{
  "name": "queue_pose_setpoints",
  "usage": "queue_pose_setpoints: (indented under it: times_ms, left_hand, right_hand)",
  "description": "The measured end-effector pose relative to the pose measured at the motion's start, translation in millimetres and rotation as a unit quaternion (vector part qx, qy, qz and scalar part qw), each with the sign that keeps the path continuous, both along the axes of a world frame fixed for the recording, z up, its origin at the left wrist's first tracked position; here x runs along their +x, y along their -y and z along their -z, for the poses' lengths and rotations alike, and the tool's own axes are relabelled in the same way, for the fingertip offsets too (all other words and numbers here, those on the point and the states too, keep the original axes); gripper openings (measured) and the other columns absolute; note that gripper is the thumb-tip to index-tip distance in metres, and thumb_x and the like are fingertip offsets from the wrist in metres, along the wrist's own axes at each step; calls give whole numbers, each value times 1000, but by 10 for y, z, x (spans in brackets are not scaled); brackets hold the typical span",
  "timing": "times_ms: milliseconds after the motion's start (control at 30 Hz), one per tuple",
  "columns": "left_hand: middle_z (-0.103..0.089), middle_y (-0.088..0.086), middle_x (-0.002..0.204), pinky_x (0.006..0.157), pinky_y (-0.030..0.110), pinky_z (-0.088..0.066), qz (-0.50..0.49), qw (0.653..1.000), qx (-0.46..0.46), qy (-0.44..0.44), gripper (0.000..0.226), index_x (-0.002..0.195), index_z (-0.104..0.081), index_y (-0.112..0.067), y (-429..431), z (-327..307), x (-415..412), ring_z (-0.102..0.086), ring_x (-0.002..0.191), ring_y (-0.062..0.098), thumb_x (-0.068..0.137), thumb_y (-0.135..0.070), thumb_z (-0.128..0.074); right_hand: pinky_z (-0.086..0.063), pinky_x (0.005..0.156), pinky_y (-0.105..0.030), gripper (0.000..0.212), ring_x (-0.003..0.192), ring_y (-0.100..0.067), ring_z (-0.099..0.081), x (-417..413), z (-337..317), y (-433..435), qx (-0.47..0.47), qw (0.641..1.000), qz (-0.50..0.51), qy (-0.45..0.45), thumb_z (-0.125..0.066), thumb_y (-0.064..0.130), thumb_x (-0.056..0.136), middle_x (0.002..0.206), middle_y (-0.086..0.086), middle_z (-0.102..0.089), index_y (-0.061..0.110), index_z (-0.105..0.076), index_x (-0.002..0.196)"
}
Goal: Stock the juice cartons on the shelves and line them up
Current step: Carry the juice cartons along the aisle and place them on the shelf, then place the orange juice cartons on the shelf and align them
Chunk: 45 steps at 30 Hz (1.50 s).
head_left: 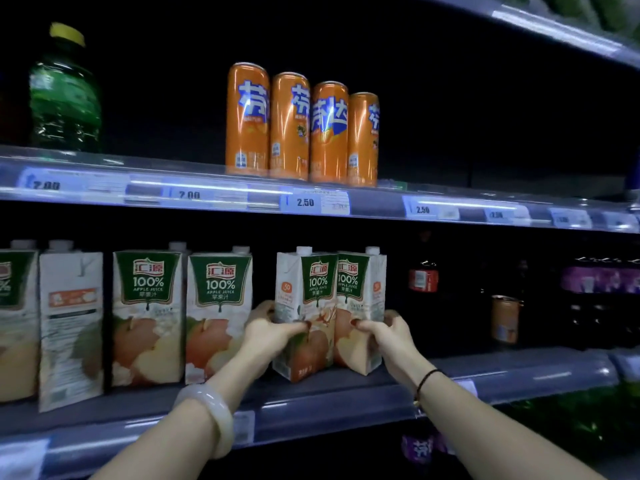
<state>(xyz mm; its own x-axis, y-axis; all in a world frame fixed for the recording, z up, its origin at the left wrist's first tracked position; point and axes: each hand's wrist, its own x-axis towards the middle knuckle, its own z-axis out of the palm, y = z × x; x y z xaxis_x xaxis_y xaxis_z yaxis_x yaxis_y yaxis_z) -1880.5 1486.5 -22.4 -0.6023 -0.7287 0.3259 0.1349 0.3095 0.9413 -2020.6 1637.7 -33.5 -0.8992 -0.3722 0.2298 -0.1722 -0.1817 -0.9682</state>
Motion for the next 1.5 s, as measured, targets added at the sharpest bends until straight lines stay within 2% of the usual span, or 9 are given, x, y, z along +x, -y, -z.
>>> queue_pose_setpoints:
  times_ms: [233,433,567,700,800,1000,1167,1333,1500]
  left_hand:
    - [-63,-1,93,55,18,-49,-6,1000,0,20,48,104,-54,-18,-18,7,9,-61,77,8,66,-10,-82]
    - [-62,11,119,80,34,-53,-11,998,-5,54,62,128,-49,-9,-123,6,78,-61,94,22,73,-13,-77]
    - [-59,12,127,72,25,-50,0,990,-23,137,74,139,-38,-6,-188,-26,242,-58,95,19,76,-14,-75]
    - [-60,9,117,70,29,-52,12,973,-46,225,60,129,-47,-8,-170,-49,557,-57,99,20,78,-23,-74]
    - [-64,8,97,74,31,-51,20,968,-79,236,35,107,-60,-5,-125,-73,869,-61,85,19,78,-20,-74]
    - [-64,10,93,62,28,-50,23,954,-87,285,25,97,-64,-9,26,-164,1814,-59,79,19,79,-25,-73]
    - [-68,10,92,61,29,-51,-7,939,-78,334,23,91,-57,-18,232,-79,2988,-65,82,19,80,-32,-72]
    - [-69,10,101,68,32,-52,-81,931,-52,352,29,102,-57,-15,396,107,4323,-68,86,17,80,-28,-71]
    - [-66,11,98,63,32,-50,-144,915,-49,374,28,101,-58,-14,563,132,5547,-67,92,21,80,-27,-72]
  right_hand:
    - [-54,78,-38,46,93,-26,-66,-142,75,-4,9,999,-38,-23,-77,10,72,103,-9,-69,7,-56,113]
    - [-53,89,-43,49,98,-23,-65,-90,53,-95,54,995,-60,-50,-75,17,77,110,-7,-67,10,-55,121]
    - [-55,85,-43,47,98,-27,-65,-7,61,-181,95,993,-49,-55,-70,8,81,108,-7,-65,8,-52,124]
    - [-52,88,-52,35,97,-36,-65,137,61,-278,164,984,11,-67,-69,5,79,105,-18,-66,4,-54,111]
    - [-57,80,-46,24,81,-29,-67,367,-13,-310,205,973,37,-100,-71,9,78,94,-12,-64,8,-55,96]
    - [-52,80,-41,23,82,-28,-63,1180,-116,-18,258,944,-65,-194,-74,14,76,92,-11,-64,13,-56,88]
    - [-45,62,-25,36,71,-16,-60,2201,-45,423,359,882,-171,-255,-78,25,72,81,-5,-65,11,-60,99]
    - [-44,74,-26,44,95,-20,-59,3391,178,900,367,853,-247,-278,-77,27,74,101,-1,-57,12,-58,110]
    - [-38,64,-28,48,67,-17,-51,4570,230,1409,341,836,-313,-293,-77,22,72,74,-17,-59,-11,-60,101]
